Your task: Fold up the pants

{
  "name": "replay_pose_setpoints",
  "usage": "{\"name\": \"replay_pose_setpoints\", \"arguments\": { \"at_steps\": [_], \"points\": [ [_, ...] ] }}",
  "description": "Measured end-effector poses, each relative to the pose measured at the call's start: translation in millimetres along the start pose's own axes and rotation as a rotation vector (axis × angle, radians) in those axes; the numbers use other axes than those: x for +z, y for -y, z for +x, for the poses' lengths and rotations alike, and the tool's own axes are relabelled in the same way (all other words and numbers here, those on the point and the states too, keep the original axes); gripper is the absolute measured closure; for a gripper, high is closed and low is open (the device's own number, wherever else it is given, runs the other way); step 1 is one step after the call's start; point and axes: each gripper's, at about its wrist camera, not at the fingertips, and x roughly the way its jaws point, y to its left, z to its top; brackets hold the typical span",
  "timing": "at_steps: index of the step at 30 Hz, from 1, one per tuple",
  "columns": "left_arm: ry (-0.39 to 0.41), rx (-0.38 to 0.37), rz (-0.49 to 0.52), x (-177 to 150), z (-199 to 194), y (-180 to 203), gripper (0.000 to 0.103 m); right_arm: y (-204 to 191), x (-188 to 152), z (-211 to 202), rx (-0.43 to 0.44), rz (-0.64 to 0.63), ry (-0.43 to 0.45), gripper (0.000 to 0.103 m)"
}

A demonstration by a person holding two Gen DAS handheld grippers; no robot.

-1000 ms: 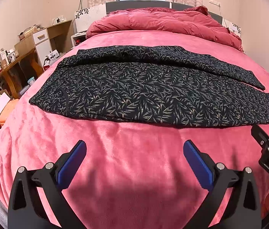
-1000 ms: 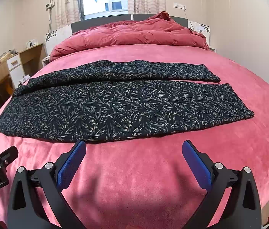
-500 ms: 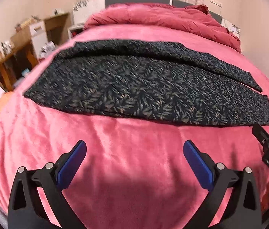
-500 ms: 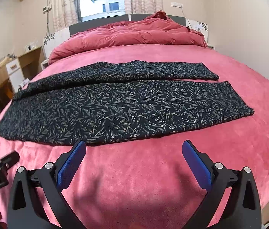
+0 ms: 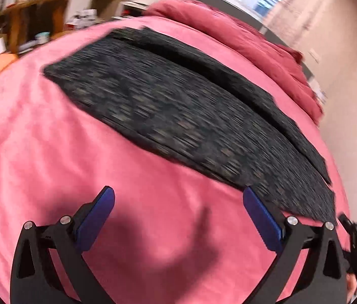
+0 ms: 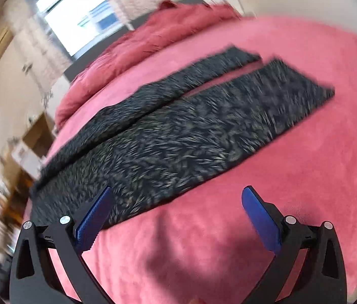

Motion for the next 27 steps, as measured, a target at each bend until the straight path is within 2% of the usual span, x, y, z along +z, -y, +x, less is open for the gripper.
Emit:
{"name": "replay_pose_setpoints", "arguments": {
  "at_steps": [2, 5, 8, 9, 11, 13, 15, 17, 20, 22, 24, 26, 27],
  "points": [
    [0.008, 0.001, -0.049, 12.0, 2.5, -17.3, 0.002, 23.5, 7.9, 6.9, 0.04, 0.127, -0.029, 0.003],
    [0.013, -0.054, -0.108, 26.2, 4.5, -39.3, 0.004, 44.8, 12.9, 14.5, 0.079, 0.248, -0.052, 0.009],
    [0.018, -0.046, -0.116, 37.4, 12.5, -50.5, 0.02, 54.4, 19.3, 17.8, 0.082, 0.293, -0.041, 0.024],
    [0.018, -0.052, -0.111, 41.3, 16.5, -54.0, 0.029, 59.2, 22.6, 20.3, 0.081, 0.309, -0.04, 0.031],
    [0.008, -0.05, -0.11, 45.8, 21.4, -60.7, 0.038, 73.2, 29.6, 27.6, 0.101, 0.373, -0.041, 0.037],
    [0.0, -0.084, -0.162, 49.6, 28.2, -73.3, 0.048, 86.9, 36.7, 33.2, 0.126, 0.435, -0.034, 0.046],
    [0.002, -0.123, -0.229, 52.8, 35.4, -86.1, 0.053, 99.5, 44.1, 38.1, 0.14, 0.465, -0.032, 0.058],
    [0.012, -0.151, -0.257, 55.7, 39.2, -91.8, 0.056, 112.3, 49.5, 43.8, 0.166, 0.512, -0.038, 0.065],
    [0.013, -0.16, -0.251, 64.1, 46.7, -92.3, 0.059, 126.1, 55.2, 50.8, 0.222, 0.572, -0.029, 0.072],
    [-0.009, -0.156, -0.257, 68.0, 53.2, -93.3, 0.059, 131.0, 58.8, 54.3, 0.228, 0.573, -0.026, 0.079],
    [-0.019, -0.153, -0.261, 69.6, 55.7, -92.2, 0.059, 134.3, 61.5, 58.2, 0.221, 0.574, -0.027, 0.091],
    [-0.018, -0.139, -0.268, 69.2, 53.4, -94.0, 0.067, 137.1, 62.3, 60.8, 0.23, 0.582, -0.028, 0.094],
    [-0.017, -0.129, -0.288, 68.2, 53.2, -96.7, 0.077, 135.6, 61.5, 58.9, 0.233, 0.58, -0.026, 0.094]
  ]
}}
